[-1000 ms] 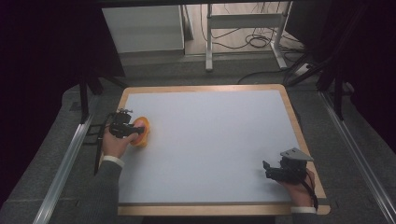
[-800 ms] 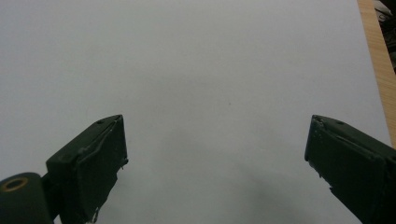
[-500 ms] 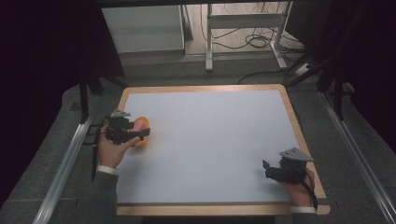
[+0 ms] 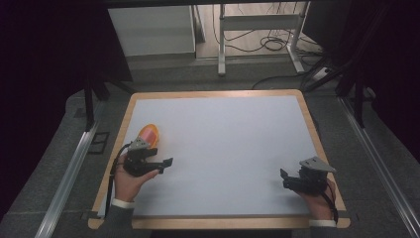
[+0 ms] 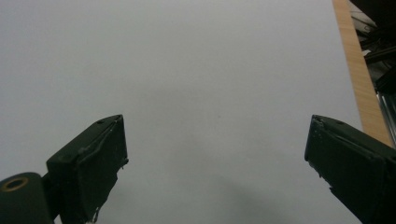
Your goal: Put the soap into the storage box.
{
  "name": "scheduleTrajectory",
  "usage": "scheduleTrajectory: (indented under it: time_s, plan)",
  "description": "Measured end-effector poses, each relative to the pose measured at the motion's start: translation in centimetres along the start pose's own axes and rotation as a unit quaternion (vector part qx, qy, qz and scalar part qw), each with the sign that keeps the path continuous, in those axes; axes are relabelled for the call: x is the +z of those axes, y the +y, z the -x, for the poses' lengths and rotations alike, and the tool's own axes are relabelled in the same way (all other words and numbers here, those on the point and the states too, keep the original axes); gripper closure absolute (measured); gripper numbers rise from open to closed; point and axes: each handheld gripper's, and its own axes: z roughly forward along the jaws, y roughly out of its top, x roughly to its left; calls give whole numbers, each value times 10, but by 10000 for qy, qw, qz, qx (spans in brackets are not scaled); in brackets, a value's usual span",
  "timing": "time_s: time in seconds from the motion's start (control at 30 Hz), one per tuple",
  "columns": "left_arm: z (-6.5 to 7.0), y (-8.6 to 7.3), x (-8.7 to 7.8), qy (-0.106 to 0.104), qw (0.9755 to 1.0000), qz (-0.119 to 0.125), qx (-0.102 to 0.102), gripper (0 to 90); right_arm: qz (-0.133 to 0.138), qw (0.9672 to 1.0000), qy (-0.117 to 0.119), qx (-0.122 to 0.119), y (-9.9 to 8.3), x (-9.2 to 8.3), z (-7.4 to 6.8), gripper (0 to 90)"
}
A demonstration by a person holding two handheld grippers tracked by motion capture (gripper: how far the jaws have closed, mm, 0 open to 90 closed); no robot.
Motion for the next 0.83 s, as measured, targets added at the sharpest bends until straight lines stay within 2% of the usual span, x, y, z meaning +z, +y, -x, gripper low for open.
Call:
scheduleTrajectory:
  time_s: [0.07, 0.23, 0.33, 0.43, 0.53, 0.73, 0.83]
  plan:
    - [3, -8, 4, -9, 9999, -87, 49, 249, 21, 10000, -6, 7, 0, -1, 1, 57]
    - [4, -32, 17, -201, 9994, -261, -112, 262, -32, 10000, 11, 2, -1, 1, 0, 57]
    - [4, -34, 21, -168, 9992, -358, -100, 266, -37, 10000, 19, -14, -1, 2, -1, 57]
    - [3, -34, 21, -157, 9994, -291, -137, 265, -70, 10000, 35, -11, -1, 3, 0, 57]
    - [3, -36, 23, -122, 9993, -325, -113, 262, -109, 9999, 30, -12, -2, 5, 0, 57]
    - [-1, -39, 22, -147, 9992, -278, -234, 258, -104, 9999, 38, -38, -2, 5, 0, 57]
    - [-1, -39, 24, -142, 9992, -291, -228, 252, -118, 9999, 71, -55, -2, 6, -1, 57]
